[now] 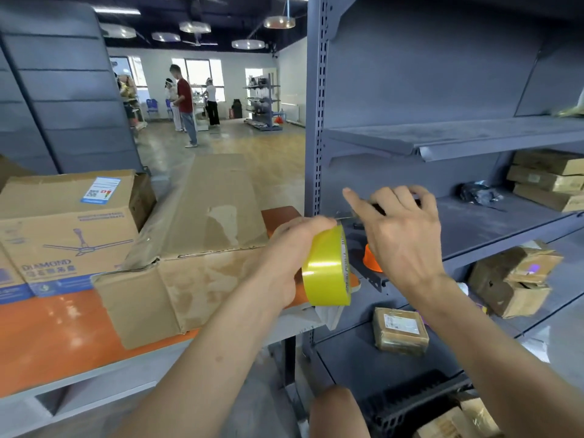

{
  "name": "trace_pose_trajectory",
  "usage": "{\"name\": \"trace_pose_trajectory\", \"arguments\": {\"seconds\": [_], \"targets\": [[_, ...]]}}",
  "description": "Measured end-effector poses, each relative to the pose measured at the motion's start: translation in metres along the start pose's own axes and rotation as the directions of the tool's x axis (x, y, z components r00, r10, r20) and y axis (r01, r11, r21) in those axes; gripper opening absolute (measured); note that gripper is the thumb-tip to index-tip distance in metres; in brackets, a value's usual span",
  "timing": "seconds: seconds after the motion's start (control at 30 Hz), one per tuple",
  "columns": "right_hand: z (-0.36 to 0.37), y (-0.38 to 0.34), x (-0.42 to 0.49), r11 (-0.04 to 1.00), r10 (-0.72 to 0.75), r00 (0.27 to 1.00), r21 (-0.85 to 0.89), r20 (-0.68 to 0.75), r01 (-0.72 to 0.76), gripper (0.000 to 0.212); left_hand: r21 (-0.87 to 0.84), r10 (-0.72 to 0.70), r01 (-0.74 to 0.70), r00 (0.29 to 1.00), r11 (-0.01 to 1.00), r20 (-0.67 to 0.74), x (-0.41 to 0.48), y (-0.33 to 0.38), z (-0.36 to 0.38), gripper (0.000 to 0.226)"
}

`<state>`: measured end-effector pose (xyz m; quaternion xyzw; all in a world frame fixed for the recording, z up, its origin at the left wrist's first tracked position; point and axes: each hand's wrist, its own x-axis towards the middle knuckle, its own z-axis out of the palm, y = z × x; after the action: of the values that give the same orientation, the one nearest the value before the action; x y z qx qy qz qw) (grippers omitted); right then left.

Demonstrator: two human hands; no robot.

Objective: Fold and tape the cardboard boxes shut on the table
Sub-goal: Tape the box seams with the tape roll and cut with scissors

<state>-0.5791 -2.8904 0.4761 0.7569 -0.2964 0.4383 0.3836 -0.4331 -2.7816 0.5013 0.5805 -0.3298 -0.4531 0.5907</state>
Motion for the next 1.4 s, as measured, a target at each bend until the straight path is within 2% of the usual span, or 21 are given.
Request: {"name": "trace_pose_trajectory", "arguments": {"seconds": [0.1,0.17,0.23,0.3,0.37,0.43,0.5,0.57,0.63,0.67,0.73,0.83,0.9,0.93,1.03,1.1,1.17,1.23,1.3,1.33,1.4], "targets": [[0.000,-0.014,0.003,0.998,0.037,0.997,-0.055,0.066,-0.034,0.059,-0.078,-0.076,0.085,0.991,0.993,0.109,-0.012,0.006,-0.011,0.025],[0.001,-0.024,0.005,0.995,0.061,0.994,-0.084,0.094,-0.053,0.055,-0.122,-0.095,0.110,0.989,0.986,0.116,-0.018,0.007,-0.018,0.018],[0.005,-0.037,0.005,0.994,0.041,0.991,-0.102,0.127,-0.028,0.047,-0.162,-0.095,0.108,0.992,0.981,0.088,-0.024,0.010,-0.025,0.017],[0.010,-0.047,0.007,0.991,0.032,0.983,-0.135,0.178,-0.008,0.041,-0.172,-0.104,0.116,0.991,0.978,0.080,-0.033,0.012,-0.032,0.028],[0.018,-0.048,0.011,0.987,0.087,0.947,-0.157,0.308,-0.040,0.037,-0.151,-0.099,0.120,0.985,0.981,0.140,-0.045,0.004,-0.037,0.032],[0.028,-0.043,0.013,0.989,0.124,0.880,-0.130,0.458,-0.071,0.040,-0.126,-0.059,0.076,0.989,0.989,0.136,-0.053,-0.005,-0.038,0.015],[0.038,-0.046,0.010,0.994,0.105,0.784,-0.042,0.612,-0.100,0.035,-0.116,0.043,-0.033,0.995,0.993,0.087,-0.057,-0.007,-0.046,0.009],[0.050,-0.062,0.001,0.967,0.096,0.628,0.078,0.772,-0.242,0.032,-0.126,0.102,-0.093,0.992,0.988,0.070,-0.059,-0.003,-0.056,0.010],[0.065,-0.082,-0.010,0.923,0.076,0.457,0.111,0.886,-0.369,0.045,-0.109,0.148,-0.145,0.989,0.983,0.017,-0.061,-0.003,-0.061,0.010],[0.074,-0.090,-0.015,0.896,0.078,0.405,0.114,0.911,-0.429,0.049,-0.069,0.183,-0.184,0.983,0.981,-0.018,-0.062,-0.006,-0.062,0.009],[0.086,-0.099,-0.019,0.852,0.075,0.362,0.129,0.929,-0.507,0.053,-0.032,0.236,-0.239,0.968,0.970,-0.081,-0.065,-0.011,-0.063,0.007],[0.096,-0.107,-0.026,0.859,0.030,0.332,0.145,0.943,-0.491,0.055,-0.065,0.246,-0.259,0.956,0.964,-0.161,-0.066,-0.010,-0.069,0.009],[0.091,-0.108,-0.027,0.843,0.050,0.352,0.149,0.935,-0.517,0.050,-0.026,0.279,-0.287,0.945,0.958,-0.172,-0.064,-0.010,-0.074,0.009],[0.082,-0.106,-0.024,0.808,0.083,0.390,0.167,0.917,-0.566,0.046,-0.015,0.304,-0.311,0.936,0.950,-0.181,-0.063,-0.010,-0.076,0.006],[0.039,-0.100,-0.010,0.537,0.249,0.577,0.385,0.778,-0.751,0.027,0.041,0.417,-0.420,0.874,0.906,-0.251,-0.060,-0.012,-0.081,0.008],[-0.005,-0.102,-0.001,0.337,0.315,0.657,0.567,0.685,-0.752,0.014,0.138,0.494,-0.475,0.817,0.869,-0.298,-0.057,-0.012,-0.083,0.011],[-0.050,-0.109,0.006,0.174,0.289,0.694,0.676,0.660,-0.716,0.037,0.214,0.541,-0.497,0.771,0.841,-0.336,-0.053,-0.009,-0.083,0.014],[-0.077,-0.119,0.010,0.053,0.202,0.724,0.731,0.659,-0.680,0.048,0.258,0.564,-0.502,0.756,0.825,-0.333,-0.054,-0.004,-0.081,0.014],[-0.088,-0.127,0.014,-0.020,0.092,0.740,0.744,0.666,-0.668,0.048,0.265,0.563,-0.501,0.777,0.824,-0.281,-0.056,0.001,-0.082,0.003],[-0.088,-0.130,0.016,-0.029,0.058,0.748,0.750,0.662,-0.661,0.048,0.276,0.560,-0.495,0.786,0.824,-0.260,-0.057,0.004,-0.083,0.006],[-0.086,-0.137,0.019,0.012,0.048,0.758,0.758,0.651,-0.652,0.051,0.353,0.595,-0.505,0.772,0.788,-0.223,-0.057,0.007,-0.089,0.005]]}}
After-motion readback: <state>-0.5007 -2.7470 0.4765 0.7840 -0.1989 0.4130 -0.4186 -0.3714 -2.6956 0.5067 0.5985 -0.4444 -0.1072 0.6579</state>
